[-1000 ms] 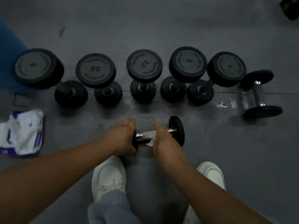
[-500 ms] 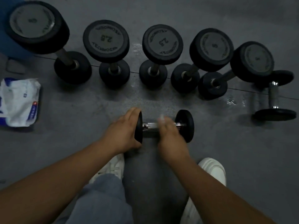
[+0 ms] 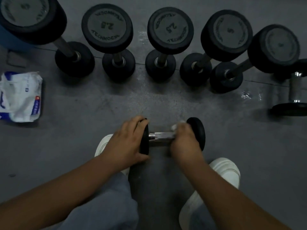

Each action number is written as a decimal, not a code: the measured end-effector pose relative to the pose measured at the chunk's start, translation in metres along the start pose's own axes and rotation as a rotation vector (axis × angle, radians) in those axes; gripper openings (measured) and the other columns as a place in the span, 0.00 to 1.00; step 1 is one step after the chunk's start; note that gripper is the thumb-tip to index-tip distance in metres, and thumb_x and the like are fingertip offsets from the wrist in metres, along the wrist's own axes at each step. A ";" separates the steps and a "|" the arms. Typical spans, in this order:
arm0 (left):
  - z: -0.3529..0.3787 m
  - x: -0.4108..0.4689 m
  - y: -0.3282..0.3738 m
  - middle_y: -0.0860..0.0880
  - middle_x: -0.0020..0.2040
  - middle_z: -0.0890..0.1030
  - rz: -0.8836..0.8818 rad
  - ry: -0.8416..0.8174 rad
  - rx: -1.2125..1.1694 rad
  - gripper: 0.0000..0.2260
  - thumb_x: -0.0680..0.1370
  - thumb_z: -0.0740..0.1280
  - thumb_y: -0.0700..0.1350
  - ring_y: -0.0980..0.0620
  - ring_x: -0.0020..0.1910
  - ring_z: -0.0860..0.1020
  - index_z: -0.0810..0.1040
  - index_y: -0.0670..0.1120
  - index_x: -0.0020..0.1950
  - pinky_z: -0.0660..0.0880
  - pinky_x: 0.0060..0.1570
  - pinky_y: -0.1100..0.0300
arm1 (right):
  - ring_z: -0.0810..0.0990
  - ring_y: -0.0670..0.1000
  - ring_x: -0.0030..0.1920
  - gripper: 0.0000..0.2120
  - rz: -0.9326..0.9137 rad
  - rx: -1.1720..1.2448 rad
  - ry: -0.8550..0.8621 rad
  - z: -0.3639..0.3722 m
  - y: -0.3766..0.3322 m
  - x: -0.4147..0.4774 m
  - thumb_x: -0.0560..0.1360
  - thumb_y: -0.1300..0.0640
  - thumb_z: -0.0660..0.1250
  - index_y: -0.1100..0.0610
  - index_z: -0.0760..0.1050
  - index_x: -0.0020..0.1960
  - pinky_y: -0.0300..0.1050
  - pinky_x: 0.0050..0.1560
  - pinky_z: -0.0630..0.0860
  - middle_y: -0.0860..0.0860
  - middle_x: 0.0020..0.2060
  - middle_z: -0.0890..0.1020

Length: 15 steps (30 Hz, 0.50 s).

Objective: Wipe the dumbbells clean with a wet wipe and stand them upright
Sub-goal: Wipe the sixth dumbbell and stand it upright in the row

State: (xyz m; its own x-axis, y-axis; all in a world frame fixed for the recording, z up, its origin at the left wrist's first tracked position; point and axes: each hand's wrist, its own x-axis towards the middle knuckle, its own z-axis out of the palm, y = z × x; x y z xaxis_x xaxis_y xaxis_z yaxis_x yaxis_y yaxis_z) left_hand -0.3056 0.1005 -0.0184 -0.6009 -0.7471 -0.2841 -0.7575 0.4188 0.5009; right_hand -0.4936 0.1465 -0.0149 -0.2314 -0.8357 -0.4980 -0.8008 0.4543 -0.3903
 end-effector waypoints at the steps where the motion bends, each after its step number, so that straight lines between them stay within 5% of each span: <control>1: 0.002 -0.001 -0.001 0.47 0.76 0.57 -0.001 -0.031 -0.001 0.52 0.61 0.80 0.59 0.44 0.70 0.66 0.57 0.48 0.77 0.71 0.65 0.50 | 0.69 0.55 0.68 0.18 0.049 -0.045 0.027 0.001 0.007 -0.002 0.79 0.62 0.57 0.52 0.69 0.68 0.49 0.65 0.68 0.56 0.72 0.65; 5: 0.006 -0.007 -0.001 0.49 0.80 0.47 0.026 -0.107 -0.076 0.54 0.63 0.80 0.55 0.44 0.72 0.67 0.51 0.48 0.80 0.75 0.59 0.54 | 0.58 0.57 0.75 0.26 -0.208 -0.084 -0.081 0.006 0.002 -0.019 0.78 0.68 0.57 0.58 0.62 0.75 0.50 0.72 0.61 0.58 0.76 0.57; 7: -0.002 0.000 -0.003 0.51 0.81 0.46 0.002 -0.142 -0.060 0.55 0.64 0.79 0.59 0.45 0.69 0.71 0.50 0.50 0.80 0.75 0.57 0.55 | 0.56 0.54 0.77 0.28 -0.128 -0.074 -0.030 0.005 0.008 -0.013 0.78 0.69 0.56 0.55 0.60 0.77 0.46 0.74 0.58 0.55 0.79 0.53; 10: -0.020 0.021 -0.011 0.54 0.80 0.51 -0.060 -0.195 -0.113 0.55 0.63 0.80 0.60 0.49 0.73 0.66 0.50 0.53 0.80 0.68 0.65 0.56 | 0.54 0.53 0.78 0.25 -0.222 -0.114 -0.005 0.007 -0.007 -0.007 0.80 0.67 0.56 0.56 0.61 0.76 0.46 0.75 0.57 0.56 0.79 0.53; 12: -0.030 0.029 -0.017 0.54 0.78 0.59 -0.114 -0.107 -0.242 0.51 0.64 0.79 0.60 0.53 0.73 0.65 0.54 0.53 0.80 0.66 0.67 0.58 | 0.60 0.53 0.76 0.24 -0.316 -0.131 -0.031 0.001 -0.010 0.006 0.79 0.65 0.58 0.55 0.64 0.74 0.50 0.72 0.65 0.55 0.78 0.58; 15: -0.030 0.028 -0.013 0.51 0.76 0.64 -0.072 0.159 -0.220 0.38 0.71 0.76 0.56 0.50 0.70 0.69 0.63 0.49 0.77 0.71 0.65 0.53 | 0.60 0.55 0.76 0.27 -0.112 -0.138 0.110 -0.014 -0.006 0.039 0.78 0.66 0.57 0.55 0.59 0.76 0.50 0.71 0.66 0.55 0.77 0.57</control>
State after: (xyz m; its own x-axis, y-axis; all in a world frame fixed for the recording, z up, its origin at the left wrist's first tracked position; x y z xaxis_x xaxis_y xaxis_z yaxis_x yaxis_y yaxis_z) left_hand -0.3050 0.0586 -0.0087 -0.4869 -0.8497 -0.2023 -0.7126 0.2525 0.6546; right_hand -0.5059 0.1072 -0.0211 -0.1897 -0.9108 -0.3666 -0.8914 0.3163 -0.3245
